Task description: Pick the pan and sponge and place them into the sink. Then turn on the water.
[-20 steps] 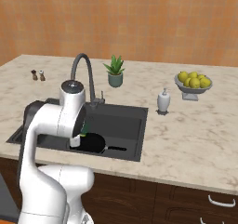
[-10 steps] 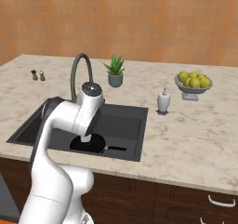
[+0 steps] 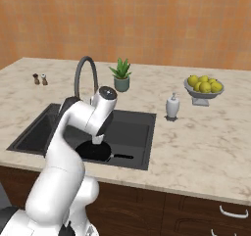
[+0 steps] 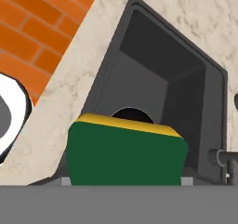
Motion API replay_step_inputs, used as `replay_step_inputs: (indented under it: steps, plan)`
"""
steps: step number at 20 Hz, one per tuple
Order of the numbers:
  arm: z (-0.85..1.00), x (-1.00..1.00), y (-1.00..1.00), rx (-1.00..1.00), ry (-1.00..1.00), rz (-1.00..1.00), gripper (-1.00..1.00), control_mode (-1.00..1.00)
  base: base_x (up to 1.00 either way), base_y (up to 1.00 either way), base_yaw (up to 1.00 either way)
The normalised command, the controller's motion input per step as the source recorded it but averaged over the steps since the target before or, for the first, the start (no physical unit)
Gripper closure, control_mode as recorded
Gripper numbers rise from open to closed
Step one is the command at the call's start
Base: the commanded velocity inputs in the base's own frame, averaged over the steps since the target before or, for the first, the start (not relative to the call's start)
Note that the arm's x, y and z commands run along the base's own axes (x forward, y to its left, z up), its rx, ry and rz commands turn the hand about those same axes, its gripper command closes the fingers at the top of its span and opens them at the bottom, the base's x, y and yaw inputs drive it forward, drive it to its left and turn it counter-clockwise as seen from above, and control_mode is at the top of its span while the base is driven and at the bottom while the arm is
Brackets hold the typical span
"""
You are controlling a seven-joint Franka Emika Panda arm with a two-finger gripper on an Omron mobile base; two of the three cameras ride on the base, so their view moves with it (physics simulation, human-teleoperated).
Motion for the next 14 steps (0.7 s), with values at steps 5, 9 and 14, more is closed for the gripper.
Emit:
replay_step_inputs:
  steps: [5,9,14]
  plan:
    - [-0.47,0.56,0.0,0.01,0.1,0.02,1.0,-1.0,0.0,0.0,0.0]
    - [-0.54,0.51,0.0,0.06,0.11,0.06,1.0,-1.0,0.0,0.0,0.0]
    - [-0.52,0.42,0.0,0.08,0.08,0.02,1.0,-1.0,0.0,0.0,0.0]
